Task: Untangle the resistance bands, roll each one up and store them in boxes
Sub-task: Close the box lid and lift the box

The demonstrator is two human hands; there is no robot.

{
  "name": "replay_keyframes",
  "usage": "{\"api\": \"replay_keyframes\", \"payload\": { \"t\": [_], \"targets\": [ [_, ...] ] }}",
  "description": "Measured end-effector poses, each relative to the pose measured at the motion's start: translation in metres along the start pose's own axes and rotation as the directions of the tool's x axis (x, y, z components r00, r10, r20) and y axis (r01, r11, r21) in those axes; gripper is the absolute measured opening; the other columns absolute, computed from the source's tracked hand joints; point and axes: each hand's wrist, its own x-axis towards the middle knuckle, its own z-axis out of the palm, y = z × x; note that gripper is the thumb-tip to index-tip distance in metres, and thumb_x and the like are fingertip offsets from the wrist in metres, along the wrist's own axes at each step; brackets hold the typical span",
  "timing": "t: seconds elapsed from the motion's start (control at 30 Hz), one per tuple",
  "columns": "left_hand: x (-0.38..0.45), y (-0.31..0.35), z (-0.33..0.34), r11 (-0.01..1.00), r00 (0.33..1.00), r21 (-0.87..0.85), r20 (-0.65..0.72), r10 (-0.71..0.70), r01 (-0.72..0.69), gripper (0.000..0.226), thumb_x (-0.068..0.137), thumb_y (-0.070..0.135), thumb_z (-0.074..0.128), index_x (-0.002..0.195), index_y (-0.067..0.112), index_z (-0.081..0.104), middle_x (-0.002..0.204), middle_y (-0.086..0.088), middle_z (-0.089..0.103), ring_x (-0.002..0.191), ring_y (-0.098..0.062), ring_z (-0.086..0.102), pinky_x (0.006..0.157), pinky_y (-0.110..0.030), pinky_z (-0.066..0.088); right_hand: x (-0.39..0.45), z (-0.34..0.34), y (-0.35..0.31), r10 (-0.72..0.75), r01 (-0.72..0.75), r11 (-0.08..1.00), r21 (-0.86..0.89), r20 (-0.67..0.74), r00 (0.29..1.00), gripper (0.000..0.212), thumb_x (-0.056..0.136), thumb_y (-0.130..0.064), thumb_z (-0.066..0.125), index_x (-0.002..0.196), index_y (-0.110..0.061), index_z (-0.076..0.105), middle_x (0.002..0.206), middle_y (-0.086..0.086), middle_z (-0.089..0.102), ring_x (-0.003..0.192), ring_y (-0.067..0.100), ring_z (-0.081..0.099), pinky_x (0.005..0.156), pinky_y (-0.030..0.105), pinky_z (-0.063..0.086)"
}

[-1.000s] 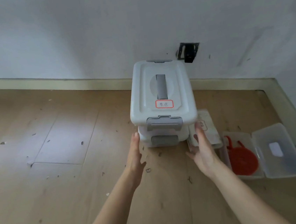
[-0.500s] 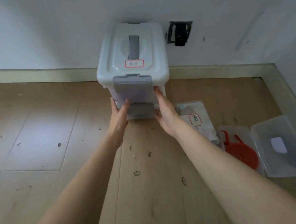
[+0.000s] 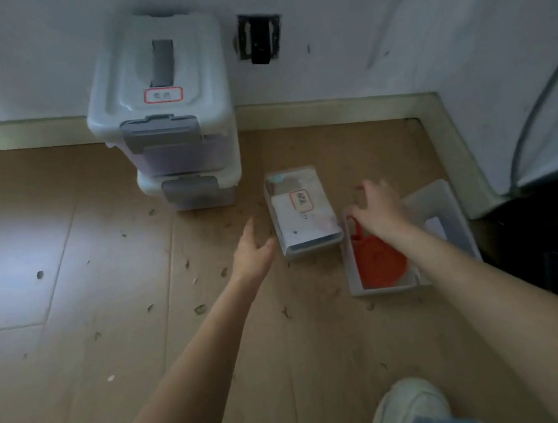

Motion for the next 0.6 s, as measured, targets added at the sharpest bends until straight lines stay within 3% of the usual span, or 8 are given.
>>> {"api": "replay_keyframes", "payload": {
  "t": [0.1,0.17,0.23,0.27,0.33,0.4,0.5,0.6],
  "targets": [
    [-0.013,0.01,0.044,0.992,0.997,0.113,0.051,0.054,-0.06,0.055,0.094,0.018,0.05,0.145,0.019,0.03,0.147,-0.01,0.034,0.131,-0.027,0.04,0.107,-0.044,0.037,-0.006,-0.025,0.051,0.074,-0.099,0.945,-0.313,-0.091,0.993,0.059,0.092,-0.024,0.055,0.143,-0.012,0.029,0.152,0.019,0.018,0.138,0.04,0.019,0.113,0.048,0.016],
    [-0.022,0.014,0.064,0.977,0.997,0.206,-0.043,0.063,-0.052,0.05,0.094,0.015,0.05,0.141,0.015,0.036,0.148,-0.013,0.028,0.131,-0.029,0.039,0.108,-0.041,0.036,-0.012,-0.036,0.078,0.29,-0.293,0.93,-0.22,-0.046,0.956,0.073,0.092,-0.027,0.056,0.149,-0.017,0.012,0.156,0.016,0.005,0.139,0.042,0.015,0.113,0.05,0.016],
    [-0.033,0.014,0.076,0.962,0.982,0.265,-0.159,0.106,-0.061,0.045,0.093,0.011,0.049,0.138,0.011,0.041,0.148,-0.013,0.027,0.132,-0.03,0.035,0.108,-0.039,0.034,-0.016,-0.037,0.093,0.436,-0.436,0.9,0.02,0.016,0.9,0.07,0.09,-0.022,0.059,0.146,-0.009,0.018,0.149,0.019,0.026,0.129,0.039,0.037,0.101,0.043,0.037],
    [-0.038,0.013,0.08,0.955,0.971,0.286,-0.196,0.14,-0.08,0.042,0.093,0.009,0.049,0.135,0.009,0.044,0.145,-0.013,0.03,0.131,-0.029,0.034,0.107,-0.037,0.034,-0.018,-0.035,0.096,0.423,-0.424,0.903,0.074,0.02,0.906,0.061,0.09,-0.019,0.059,0.141,-0.005,0.027,0.14,0.02,0.04,0.121,0.037,0.047,0.089,0.038,0.044],
    [-0.048,0.01,0.089,0.947,0.963,0.284,-0.176,0.202,-0.147,0.037,0.091,0.005,0.046,0.127,0.008,0.051,0.136,-0.011,0.041,0.121,-0.024,0.044,0.099,-0.024,0.037,-0.022,-0.029,0.092,0.258,-0.257,0.966,0.011,-0.004,0.966,0.039,0.091,-0.018,0.056,0.126,-0.003,0.045,0.12,0.018,0.056,0.105,0.033,0.057,0.066,0.03,0.042],
    [-0.056,0.008,0.099,0.963,0.979,0.198,-0.052,0.198,-0.184,0.037,0.09,0.003,0.044,0.125,0.01,0.054,0.128,-0.007,0.052,0.105,-0.012,0.053,0.086,-0.009,0.037,-0.025,-0.023,0.08,0.08,-0.082,0.99,-0.115,-0.023,0.997,0.025,0.092,-0.015,0.053,0.115,-0.005,0.054,0.108,0.017,0.062,0.098,0.032,0.059,0.061,0.029,0.038],
    [-0.053,0.007,0.112,0.997,0.991,0.048,0.12,0.059,-0.065,0.041,0.094,0.008,0.042,0.134,0.014,0.047,0.131,-0.004,0.054,0.113,-0.011,0.048,0.098,-0.024,0.038,-0.025,-0.024,0.074,-0.078,0.061,0.96,-0.274,-0.05,0.996,0.021,0.09,-0.004,0.049,0.11,-0.01,0.054,0.1,0.015,0.062,0.092,0.031,0.057,0.062,0.033,0.038],
    [-0.042,0.006,0.123,0.979,0.975,-0.146,0.189,-0.114,0.143,0.038,0.097,0.015,0.04,0.135,0.013,0.044,0.129,-0.01,0.054,0.116,-0.022,0.052,0.102,-0.04,0.042,-0.02,-0.026,0.084,-0.155,0.177,0.935,-0.309,0.095,0.983,0.027,0.091,-0.013,0.053,0.118,-0.014,0.053,0.107,0.013,0.06,0.103,0.031,0.053,0.072,0.036,0.043]
  ]
}}
